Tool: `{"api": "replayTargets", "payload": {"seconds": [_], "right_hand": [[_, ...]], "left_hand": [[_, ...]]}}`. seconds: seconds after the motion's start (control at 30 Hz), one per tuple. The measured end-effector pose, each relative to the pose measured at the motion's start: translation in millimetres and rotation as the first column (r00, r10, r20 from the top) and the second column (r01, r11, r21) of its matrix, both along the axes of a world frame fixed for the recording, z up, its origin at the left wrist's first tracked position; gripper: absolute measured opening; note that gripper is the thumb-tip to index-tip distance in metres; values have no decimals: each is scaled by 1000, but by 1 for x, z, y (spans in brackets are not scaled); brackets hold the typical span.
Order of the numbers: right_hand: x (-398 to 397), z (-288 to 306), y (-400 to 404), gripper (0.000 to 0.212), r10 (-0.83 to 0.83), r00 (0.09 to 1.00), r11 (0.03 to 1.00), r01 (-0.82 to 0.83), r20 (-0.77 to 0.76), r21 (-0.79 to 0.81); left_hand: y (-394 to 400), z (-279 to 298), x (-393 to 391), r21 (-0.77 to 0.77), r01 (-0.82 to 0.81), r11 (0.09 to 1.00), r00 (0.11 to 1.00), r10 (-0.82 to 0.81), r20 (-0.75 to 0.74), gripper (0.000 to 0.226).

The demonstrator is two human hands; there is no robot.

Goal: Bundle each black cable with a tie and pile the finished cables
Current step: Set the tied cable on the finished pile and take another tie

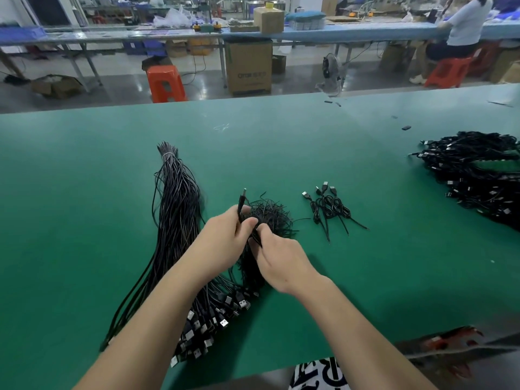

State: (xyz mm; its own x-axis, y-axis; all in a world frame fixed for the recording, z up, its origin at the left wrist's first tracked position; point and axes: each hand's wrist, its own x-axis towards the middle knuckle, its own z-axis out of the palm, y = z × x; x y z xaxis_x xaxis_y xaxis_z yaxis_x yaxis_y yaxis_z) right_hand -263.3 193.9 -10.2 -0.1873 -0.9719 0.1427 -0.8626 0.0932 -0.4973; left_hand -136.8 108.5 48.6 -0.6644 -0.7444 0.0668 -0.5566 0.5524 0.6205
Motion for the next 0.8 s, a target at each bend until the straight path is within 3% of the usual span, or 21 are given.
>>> {"api": "replayTargets", "payload": {"seconds": [0.1,0.17,0.3,0.47,0.6,0.8], "right_hand": [[0,-3,3,13,15,997,1000,-14,72,-10],[-1,-4,3,25,10,999,1000,-10,52,2],[1,-1,2,29,1,993,1000,-4,115,27],[5,5,-3,12,24,926,996,-55,376,72],[5,7,-7,5,-1,798,990,-85,603,114],[8,3,-9,29,-39,807,999,35,589,18]], "left_hand": [[-6,-1,3,67,26,997,995,-19,-98,14],[-11,1,5,85,48,995,997,-43,-60,23],[-17,5,5,-24,92,995,994,-90,61,45],[-25,4,4,-74,115,991,985,-104,139,40],[-29,1,4,-89,110,990,986,-97,136,34],[-27,-5,-1,-64,64,996,998,-63,29,35]]}}
